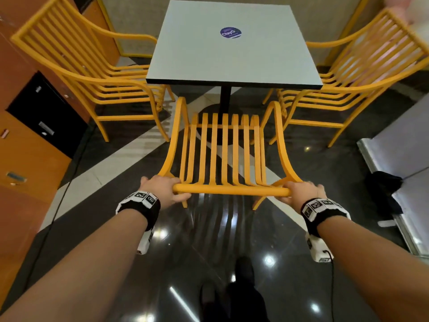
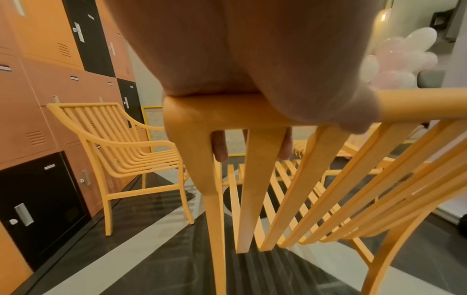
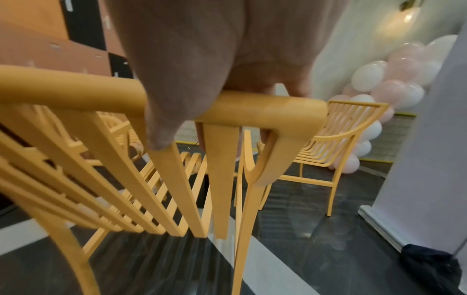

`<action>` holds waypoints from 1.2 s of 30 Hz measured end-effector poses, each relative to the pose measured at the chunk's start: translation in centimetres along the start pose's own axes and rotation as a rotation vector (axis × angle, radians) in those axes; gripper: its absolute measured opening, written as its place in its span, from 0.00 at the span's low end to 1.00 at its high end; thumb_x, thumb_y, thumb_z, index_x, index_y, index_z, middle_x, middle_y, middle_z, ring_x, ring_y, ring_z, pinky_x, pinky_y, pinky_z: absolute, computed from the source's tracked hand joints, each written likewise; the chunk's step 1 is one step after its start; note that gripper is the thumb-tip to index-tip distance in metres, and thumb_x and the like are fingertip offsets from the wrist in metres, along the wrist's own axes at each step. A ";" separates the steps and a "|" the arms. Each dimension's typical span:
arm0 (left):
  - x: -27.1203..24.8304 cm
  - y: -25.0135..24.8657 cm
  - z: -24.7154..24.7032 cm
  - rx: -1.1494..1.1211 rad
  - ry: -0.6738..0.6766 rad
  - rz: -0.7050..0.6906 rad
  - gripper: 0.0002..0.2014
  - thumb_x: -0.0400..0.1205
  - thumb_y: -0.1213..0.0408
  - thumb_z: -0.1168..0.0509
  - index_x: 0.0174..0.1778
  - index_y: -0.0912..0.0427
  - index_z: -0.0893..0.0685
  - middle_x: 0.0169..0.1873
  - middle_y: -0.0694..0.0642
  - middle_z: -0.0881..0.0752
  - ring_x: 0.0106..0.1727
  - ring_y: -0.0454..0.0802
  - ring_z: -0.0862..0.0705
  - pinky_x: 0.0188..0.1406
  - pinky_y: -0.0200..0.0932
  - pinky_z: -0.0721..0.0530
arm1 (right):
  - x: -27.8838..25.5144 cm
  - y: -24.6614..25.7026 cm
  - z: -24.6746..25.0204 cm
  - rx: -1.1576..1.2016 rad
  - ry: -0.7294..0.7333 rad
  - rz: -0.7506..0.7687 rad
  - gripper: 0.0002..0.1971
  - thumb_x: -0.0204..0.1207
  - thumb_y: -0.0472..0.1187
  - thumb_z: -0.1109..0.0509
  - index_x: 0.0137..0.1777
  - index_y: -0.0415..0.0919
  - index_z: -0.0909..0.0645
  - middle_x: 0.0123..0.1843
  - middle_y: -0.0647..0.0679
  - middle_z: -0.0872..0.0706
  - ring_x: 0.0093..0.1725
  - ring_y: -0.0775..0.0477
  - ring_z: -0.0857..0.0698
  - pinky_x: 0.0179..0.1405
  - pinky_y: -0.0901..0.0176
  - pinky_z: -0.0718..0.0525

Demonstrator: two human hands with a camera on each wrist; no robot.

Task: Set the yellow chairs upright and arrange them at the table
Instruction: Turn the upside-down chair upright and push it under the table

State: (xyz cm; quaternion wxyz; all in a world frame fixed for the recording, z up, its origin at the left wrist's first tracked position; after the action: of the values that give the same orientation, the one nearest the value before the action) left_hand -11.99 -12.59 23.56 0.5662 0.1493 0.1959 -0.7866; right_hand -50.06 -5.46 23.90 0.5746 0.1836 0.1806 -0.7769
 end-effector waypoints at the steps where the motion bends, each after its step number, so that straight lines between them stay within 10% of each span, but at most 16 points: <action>1: 0.6 -0.2 0.5 0.001 -0.019 0.019 0.28 0.72 0.23 0.51 0.48 0.40 0.19 0.46 0.45 0.15 0.56 0.54 0.19 0.66 0.69 0.30 | 0.6 -0.1 0.5 0.003 -0.031 0.004 0.19 0.74 0.72 0.40 0.58 0.67 0.20 0.56 0.52 0.12 0.66 0.38 0.20 0.72 0.29 0.34; 12: 5.9 0.1 3.7 0.077 -0.019 0.107 0.29 0.80 0.29 0.54 0.71 0.38 0.28 0.75 0.51 0.25 0.79 0.65 0.36 0.74 0.80 0.44 | 6.0 1.0 5.9 -0.077 -0.091 0.082 0.30 0.75 0.74 0.47 0.64 0.53 0.27 0.65 0.48 0.17 0.69 0.34 0.22 0.71 0.24 0.32; 24: 8.2 -1.7 4.6 -0.036 -0.168 0.169 0.18 0.87 0.58 0.43 0.70 0.32 0.30 0.70 0.45 0.22 0.77 0.64 0.32 0.73 0.87 0.57 | 7.9 0.0 7.0 -0.011 -0.113 0.134 0.09 0.86 0.53 0.44 0.64 0.60 0.30 0.64 0.51 0.20 0.68 0.37 0.26 0.62 0.30 0.24; 36: 15.5 -2.8 10.1 -0.112 -0.090 0.181 0.13 0.88 0.53 0.44 0.67 0.36 0.25 0.67 0.47 0.21 0.78 0.65 0.33 0.72 0.88 0.53 | 15.1 -0.5 12.0 0.030 -0.125 0.104 0.07 0.84 0.48 0.36 0.60 0.58 0.23 0.50 0.53 0.24 0.63 0.38 0.24 0.59 0.34 0.21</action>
State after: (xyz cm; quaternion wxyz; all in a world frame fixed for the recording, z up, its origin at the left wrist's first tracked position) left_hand -19.70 -29.53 25.76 0.6506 0.0991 0.1995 -0.7261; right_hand -55.57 -23.70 26.94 0.6213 0.1526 0.1231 -0.7587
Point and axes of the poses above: each hand's wrist, its own x-axis towards the middle knuckle, its own z-axis out of the back of the hand, y = z × x, the point moved 3 cm from there along x, towards the middle knuckle
